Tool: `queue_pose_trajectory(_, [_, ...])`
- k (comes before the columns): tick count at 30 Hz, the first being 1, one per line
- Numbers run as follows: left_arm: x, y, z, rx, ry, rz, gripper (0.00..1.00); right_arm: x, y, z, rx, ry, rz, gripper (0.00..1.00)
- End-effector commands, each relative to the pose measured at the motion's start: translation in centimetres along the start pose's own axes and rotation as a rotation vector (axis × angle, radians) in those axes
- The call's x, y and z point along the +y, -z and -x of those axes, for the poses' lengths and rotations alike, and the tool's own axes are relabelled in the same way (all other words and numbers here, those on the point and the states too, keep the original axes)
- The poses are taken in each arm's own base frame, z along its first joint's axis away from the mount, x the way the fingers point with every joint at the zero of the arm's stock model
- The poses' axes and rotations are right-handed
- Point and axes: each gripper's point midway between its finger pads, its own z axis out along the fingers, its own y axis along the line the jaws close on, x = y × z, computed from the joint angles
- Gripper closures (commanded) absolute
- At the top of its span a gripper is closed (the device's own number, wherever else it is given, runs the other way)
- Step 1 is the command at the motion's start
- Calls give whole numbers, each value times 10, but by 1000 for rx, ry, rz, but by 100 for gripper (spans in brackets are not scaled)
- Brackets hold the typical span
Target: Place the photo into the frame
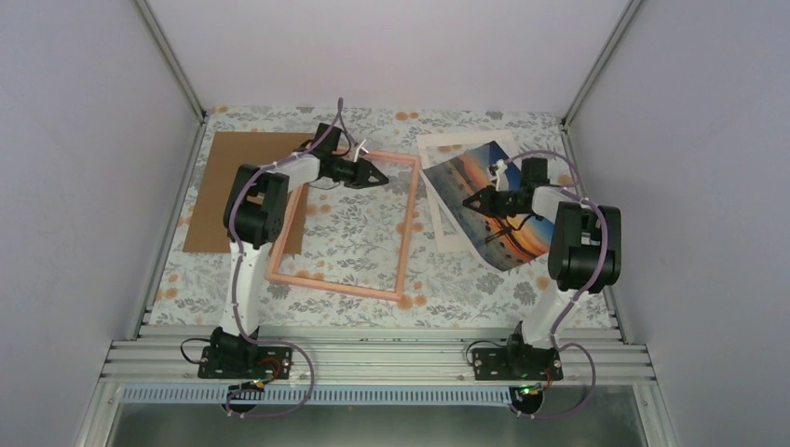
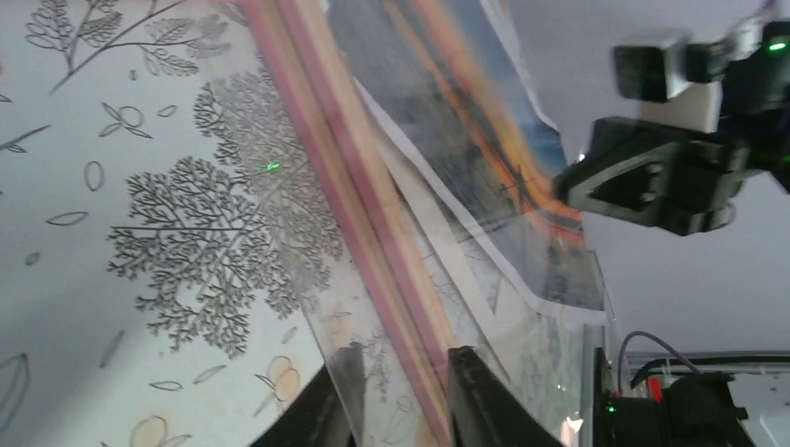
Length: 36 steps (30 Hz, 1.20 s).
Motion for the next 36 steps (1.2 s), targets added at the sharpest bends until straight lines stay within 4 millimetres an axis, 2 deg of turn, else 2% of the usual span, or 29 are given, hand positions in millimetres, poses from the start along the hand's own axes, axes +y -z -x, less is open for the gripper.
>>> queue_pose_trajectory(1, [-19, 8, -9, 4, 10, -85, 72, -2, 0, -3, -39, -6, 13, 96])
queue_pose_trajectory(4, [-16, 9, -22, 11, 36, -92, 66, -13, 1, -4, -50, -29, -7, 96])
queue_pose_trajectory(10, [-9, 1, -51, 35, 100, -93, 65, -21, -4, -15, -37, -59, 0, 96])
queue_pose_trajectory(18, [-21, -12, -56, 50, 84, -102, 67, -27, -10, -22, -25, -94, 11, 96])
queue_pose_trajectory(22, [-26, -9, -49, 40, 56, -80, 94, -24, -8, -19, -27, -80, 20, 96])
queue_pose_trajectory(23, [-22, -6, -48, 45, 63, -44, 97, -22, -8, -17, -28, -71, 21, 96])
queue_pose_trajectory(24, [-19, -2, -47, 52, 59, -12, 97, -21, -6, -16, -27, -64, 16, 91])
queue_pose_trajectory(27, [-12, 10, -37, 77, 8, 86, 98, -18, 1, -13, -33, -34, -12, 57])
queue_pose_trajectory(29, [-5, 19, -36, 90, 10, 122, 98, -16, 5, -15, -32, -16, -35, 38])
queue_pose_trajectory(31, [3, 32, -34, 92, -7, 167, 98, -15, 10, -18, -25, 6, -59, 25])
queue_pose_trajectory(36, [25, 59, -41, 111, 18, 223, 98, -11, 22, -24, -15, 78, -121, 11])
